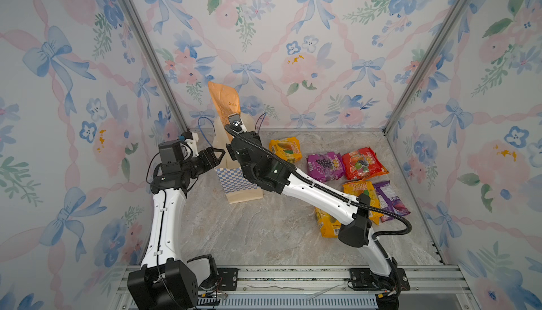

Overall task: Place the snacks into the paper bag
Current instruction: Place the snack in the paper bag.

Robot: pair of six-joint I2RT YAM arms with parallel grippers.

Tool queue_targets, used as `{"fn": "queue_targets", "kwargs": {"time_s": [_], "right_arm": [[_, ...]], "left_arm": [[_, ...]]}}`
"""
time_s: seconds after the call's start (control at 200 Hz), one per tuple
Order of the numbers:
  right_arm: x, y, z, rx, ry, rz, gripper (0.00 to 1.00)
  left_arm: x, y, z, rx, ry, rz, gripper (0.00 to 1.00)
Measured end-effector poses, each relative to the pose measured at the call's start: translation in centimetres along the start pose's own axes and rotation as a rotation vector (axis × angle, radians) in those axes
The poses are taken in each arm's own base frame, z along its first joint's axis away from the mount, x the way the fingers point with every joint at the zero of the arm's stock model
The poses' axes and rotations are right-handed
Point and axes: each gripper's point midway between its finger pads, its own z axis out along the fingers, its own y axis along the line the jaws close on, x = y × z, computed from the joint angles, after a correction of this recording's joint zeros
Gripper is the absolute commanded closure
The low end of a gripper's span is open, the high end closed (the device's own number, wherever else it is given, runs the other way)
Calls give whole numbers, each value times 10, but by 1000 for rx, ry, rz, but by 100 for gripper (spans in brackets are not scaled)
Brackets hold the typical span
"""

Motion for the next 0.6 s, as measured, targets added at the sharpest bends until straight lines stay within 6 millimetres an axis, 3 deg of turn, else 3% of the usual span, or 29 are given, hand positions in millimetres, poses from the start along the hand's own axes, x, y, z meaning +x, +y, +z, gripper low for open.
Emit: {"fn": "queue_targets", "kwargs": {"time_s": [0.065,0.38,0.486,0.601], "right_arm": [[-1,0,0,0,-2,2,63],[-4,1,0,-7,-17,-4,49],[-3,3,0,-12,-21,-23,39],[1,1,-3,-20,-14,-48,37]], "left_arm": [[0,0,0,0,0,0,33],[0,0,0,0,0,0,34],[0,0,0,0,0,0,34],[0,2,2,-2,4,-4,37]]}}
